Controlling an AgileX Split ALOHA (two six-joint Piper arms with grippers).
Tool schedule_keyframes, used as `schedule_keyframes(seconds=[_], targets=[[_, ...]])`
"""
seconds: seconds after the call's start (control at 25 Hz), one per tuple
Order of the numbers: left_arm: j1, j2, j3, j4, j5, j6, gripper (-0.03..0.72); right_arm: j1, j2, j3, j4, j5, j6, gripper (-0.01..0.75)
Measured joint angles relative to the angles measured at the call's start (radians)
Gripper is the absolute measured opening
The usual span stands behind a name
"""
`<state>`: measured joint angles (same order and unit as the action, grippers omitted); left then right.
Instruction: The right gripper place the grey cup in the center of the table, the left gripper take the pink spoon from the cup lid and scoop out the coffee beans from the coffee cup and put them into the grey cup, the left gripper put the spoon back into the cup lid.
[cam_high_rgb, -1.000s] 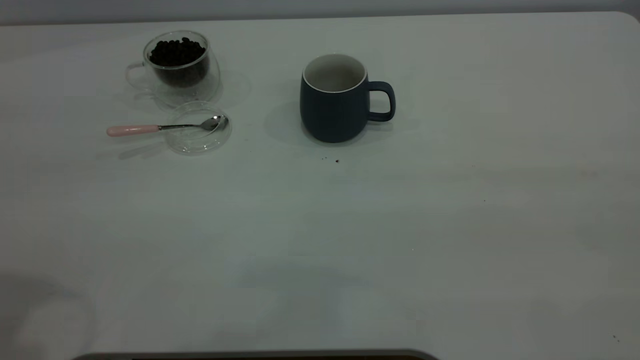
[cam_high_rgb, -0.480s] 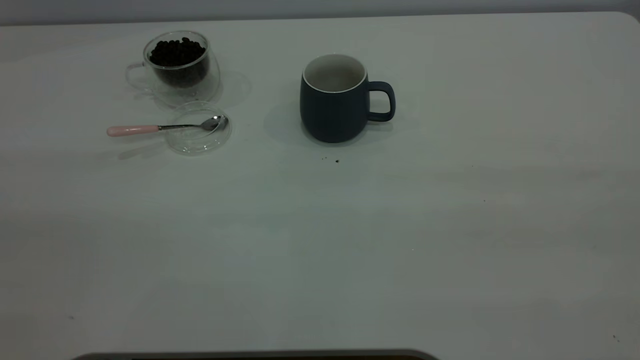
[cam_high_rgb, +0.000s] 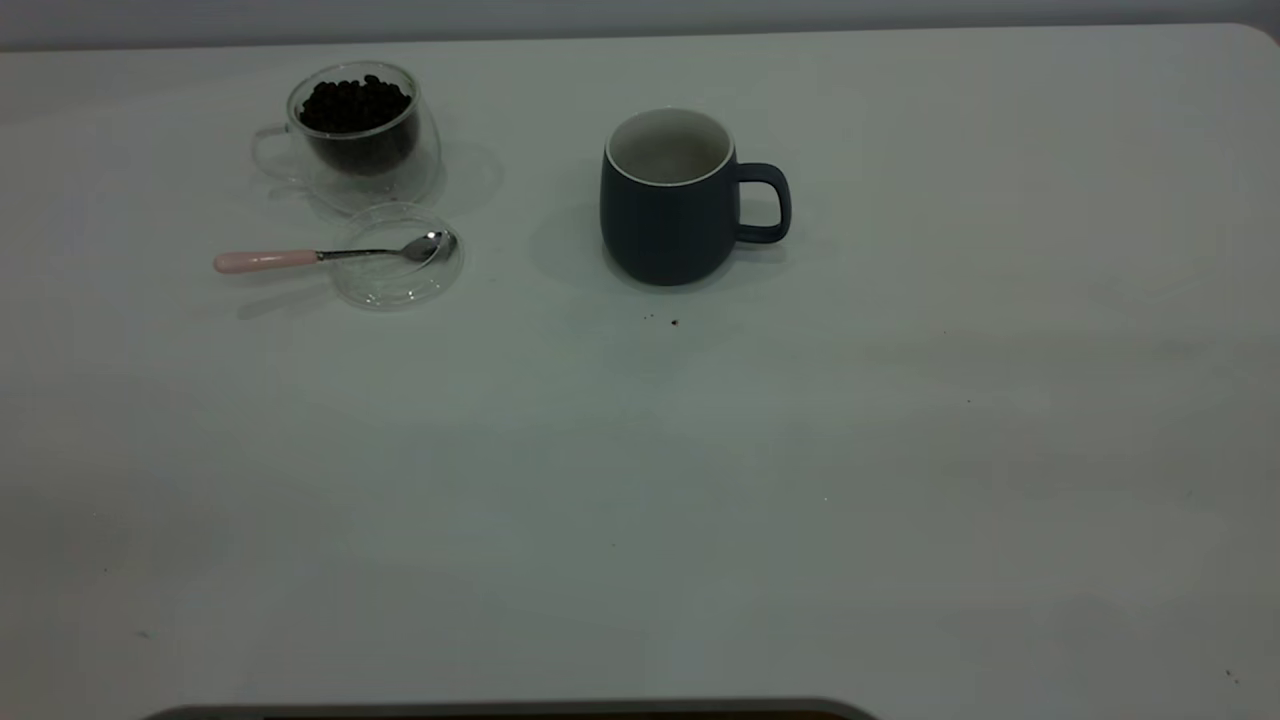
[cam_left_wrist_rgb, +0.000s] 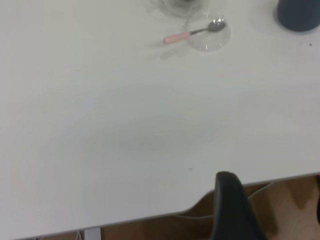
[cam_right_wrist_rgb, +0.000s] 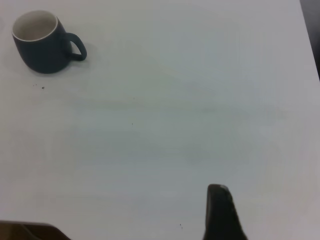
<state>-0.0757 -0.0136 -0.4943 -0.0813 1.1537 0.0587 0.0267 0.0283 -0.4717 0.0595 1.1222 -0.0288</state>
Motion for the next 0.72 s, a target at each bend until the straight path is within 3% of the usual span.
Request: schedule_keyframes(seconds=[0.2,0.48,0.72], targets=[[0.009,-0.004,0.0,0.0,0.003,0.0,0.462,0.0,0.0,0.0,0.0,0.0,0.0,0.507],[0.08,-0.004,0.0,0.0,0.004,0.0,0.462,0.0,0.0,0.0,0.0,0.0,0.0,0.507],[0.08,-0.004,0.0,0.0,0.005,0.0,0.462,0.0,0.0,0.0,0.0,0.0,0.0,0.507]])
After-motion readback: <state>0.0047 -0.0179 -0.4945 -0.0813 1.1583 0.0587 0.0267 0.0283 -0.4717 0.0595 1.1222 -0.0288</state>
